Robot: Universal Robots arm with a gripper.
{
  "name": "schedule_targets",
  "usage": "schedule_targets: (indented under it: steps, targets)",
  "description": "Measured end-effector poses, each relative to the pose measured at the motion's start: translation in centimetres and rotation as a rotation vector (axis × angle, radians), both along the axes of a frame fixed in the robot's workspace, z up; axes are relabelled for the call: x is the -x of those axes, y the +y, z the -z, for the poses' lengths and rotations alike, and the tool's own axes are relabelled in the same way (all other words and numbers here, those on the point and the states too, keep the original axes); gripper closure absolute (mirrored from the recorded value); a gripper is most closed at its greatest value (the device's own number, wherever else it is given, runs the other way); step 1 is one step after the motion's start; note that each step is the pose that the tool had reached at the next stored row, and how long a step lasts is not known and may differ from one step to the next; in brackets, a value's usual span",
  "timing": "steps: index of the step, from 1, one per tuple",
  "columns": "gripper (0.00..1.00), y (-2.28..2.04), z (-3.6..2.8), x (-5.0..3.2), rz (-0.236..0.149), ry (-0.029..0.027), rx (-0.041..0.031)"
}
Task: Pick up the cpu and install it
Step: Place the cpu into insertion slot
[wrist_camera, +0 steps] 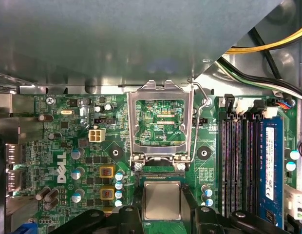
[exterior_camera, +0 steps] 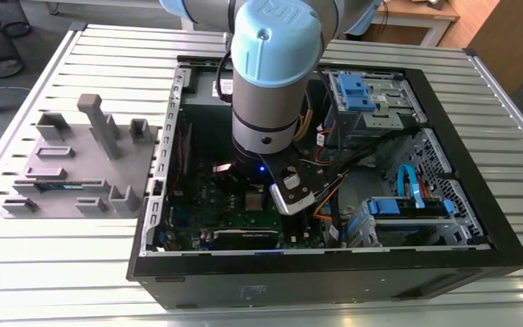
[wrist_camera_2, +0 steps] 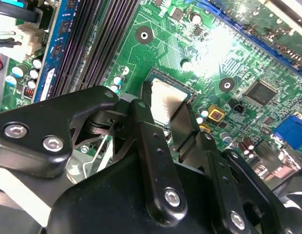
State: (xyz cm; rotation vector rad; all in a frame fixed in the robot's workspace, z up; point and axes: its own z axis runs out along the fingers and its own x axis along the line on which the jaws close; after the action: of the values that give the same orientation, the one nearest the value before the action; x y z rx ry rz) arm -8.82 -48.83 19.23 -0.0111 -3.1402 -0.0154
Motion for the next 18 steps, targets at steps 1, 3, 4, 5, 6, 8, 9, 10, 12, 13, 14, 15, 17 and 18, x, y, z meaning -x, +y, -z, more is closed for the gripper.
schedule_targets:
  steps: [1,3,4,5,6,8,9,10,12,13,14,15,17,18]
  targets:
    - [0.57,0.00,0.01,0.00,0.000,-0.0001,0.0000]
    - [0.57,0.00,0.01,0.00,0.000,-0.0001,0.0002]
    - [0.57,0.00,0.01,0.00,0.000,-0.0001,0.0002]
    - [0.57,0.00,0.01,0.00,0.000,-0.0002,0.0004]
    - [0.58,0.00,0.00,0.00,0.000,-0.0001,0.0007]
    - [0.62,0.00,0.00,0.00,0.000,0.0000,0.0009]
    - [0.62,0.00,0.00,0.00,0.000,0.0000,0.0009]
    - [0.62,0.00,0.00,0.00,0.000,0.0000,0.0010]
    - [0.62,0.00,0.01,0.00,0.000,-0.0001,0.0012]
    - [0.62,0.00,0.01,0.00,0.000,-0.0001,0.0012]
    - [0.62,0.00,0.01,0.00,0.000,-0.0001,0.0014]
    - [0.62,0.00,0.01,0.00,0.000,-0.0001,0.0014]
    - [0.62,0.00,0.01,0.00,0.000,-0.0001,0.0016]
    - [0.62,0.00,0.01,0.00,0.000,-0.0001,0.0018]
